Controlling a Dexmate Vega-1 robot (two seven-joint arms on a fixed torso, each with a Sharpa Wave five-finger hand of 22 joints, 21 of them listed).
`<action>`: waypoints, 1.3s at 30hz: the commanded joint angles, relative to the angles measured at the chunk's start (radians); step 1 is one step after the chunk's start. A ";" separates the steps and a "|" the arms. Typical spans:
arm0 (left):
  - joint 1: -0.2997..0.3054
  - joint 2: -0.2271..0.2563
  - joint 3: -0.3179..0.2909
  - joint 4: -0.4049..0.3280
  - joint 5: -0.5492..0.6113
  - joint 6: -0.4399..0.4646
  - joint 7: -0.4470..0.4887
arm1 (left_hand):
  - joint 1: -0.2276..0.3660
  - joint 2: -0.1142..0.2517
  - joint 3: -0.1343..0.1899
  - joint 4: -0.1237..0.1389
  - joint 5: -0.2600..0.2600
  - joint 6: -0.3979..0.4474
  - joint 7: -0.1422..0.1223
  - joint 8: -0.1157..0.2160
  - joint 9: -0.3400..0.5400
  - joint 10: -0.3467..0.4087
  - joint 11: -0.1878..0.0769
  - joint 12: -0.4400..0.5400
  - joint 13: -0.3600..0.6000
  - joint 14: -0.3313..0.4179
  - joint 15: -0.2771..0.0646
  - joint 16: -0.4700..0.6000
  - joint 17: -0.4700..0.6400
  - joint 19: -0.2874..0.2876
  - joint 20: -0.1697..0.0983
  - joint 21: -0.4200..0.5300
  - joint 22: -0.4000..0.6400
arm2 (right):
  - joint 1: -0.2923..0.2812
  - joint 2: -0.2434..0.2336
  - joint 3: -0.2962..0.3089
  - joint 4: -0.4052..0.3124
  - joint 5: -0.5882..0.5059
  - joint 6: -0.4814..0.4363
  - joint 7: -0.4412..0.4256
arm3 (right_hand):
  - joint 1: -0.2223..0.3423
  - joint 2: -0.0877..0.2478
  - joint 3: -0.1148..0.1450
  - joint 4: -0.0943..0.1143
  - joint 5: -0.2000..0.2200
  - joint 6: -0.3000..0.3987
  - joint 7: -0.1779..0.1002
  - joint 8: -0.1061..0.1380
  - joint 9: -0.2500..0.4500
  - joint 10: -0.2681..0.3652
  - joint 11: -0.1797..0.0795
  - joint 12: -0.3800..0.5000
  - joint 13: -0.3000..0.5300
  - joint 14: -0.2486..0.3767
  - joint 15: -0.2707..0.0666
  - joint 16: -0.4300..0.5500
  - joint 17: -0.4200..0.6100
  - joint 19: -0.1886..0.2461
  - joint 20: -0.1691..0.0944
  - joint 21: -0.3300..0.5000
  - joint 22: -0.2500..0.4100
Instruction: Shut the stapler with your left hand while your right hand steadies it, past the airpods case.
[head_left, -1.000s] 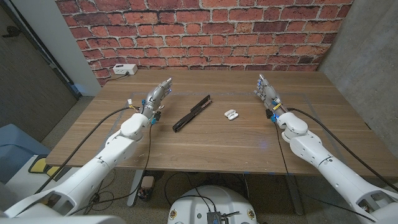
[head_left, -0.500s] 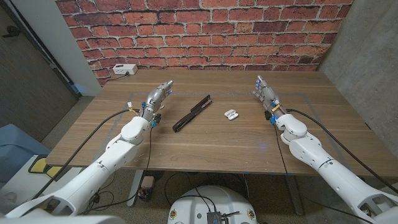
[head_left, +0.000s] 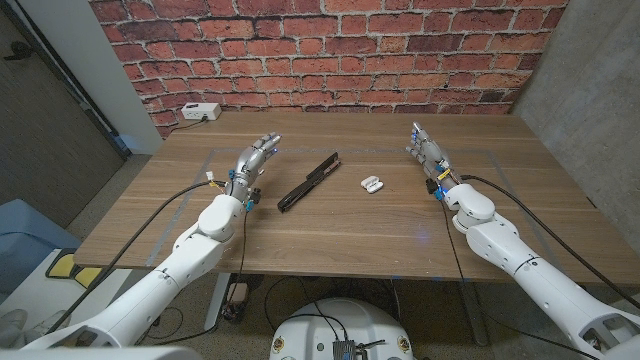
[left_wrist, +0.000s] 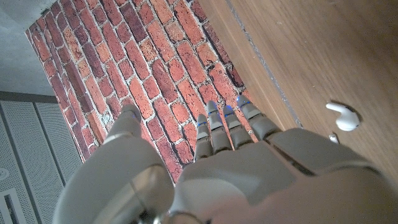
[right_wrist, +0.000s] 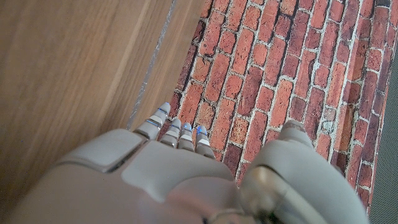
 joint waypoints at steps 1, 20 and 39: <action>0.032 0.010 0.006 -0.046 0.090 0.034 0.085 | 0.021 -0.009 -0.006 0.007 0.005 0.003 -0.012 0.001 0.000 -0.003 -0.005 -0.009 0.003 0.014 -0.030 0.002 0.001 0.010 0.002 0.006 0.004 | 0.014 -0.014 -0.004 0.003 -0.018 -0.013 0.003 | 0.015 0.002 0.003 -0.008 0.003 0.003 0.000 0.005 0.002 -0.001 -0.004 0.002 0.000 -0.005 -0.004 0.002 0.001 -0.004 0.002 -0.001 0.001; 0.093 0.054 0.000 -0.186 0.218 0.168 0.206 | 0.033 -0.033 -0.025 0.017 0.005 0.044 -0.047 0.014 0.004 -0.032 -0.024 -0.021 0.011 0.059 -0.052 0.002 0.003 0.039 0.018 0.009 0.007 | 0.007 -0.023 0.004 0.016 -0.001 -0.007 0.025 | 0.030 0.003 0.007 -0.019 0.001 0.001 -0.002 0.004 0.002 -0.002 -0.005 0.002 0.000 -0.006 -0.004 0.002 -0.006 -0.007 0.005 -0.003 0.001; 0.098 0.035 0.024 -0.230 0.363 0.241 0.320 | 0.068 -0.080 -0.059 0.016 0.013 0.073 -0.044 0.010 0.005 0.032 -0.054 -0.004 0.019 0.169 -0.087 0.017 0.006 0.251 -0.009 0.073 0.014 | 0.006 -0.025 0.014 0.033 0.011 0.005 0.037 | 0.042 0.004 0.008 -0.030 -0.003 -0.001 -0.004 0.003 0.002 -0.008 -0.012 0.000 -0.001 -0.009 -0.005 0.002 -0.015 -0.011 0.006 -0.004 0.001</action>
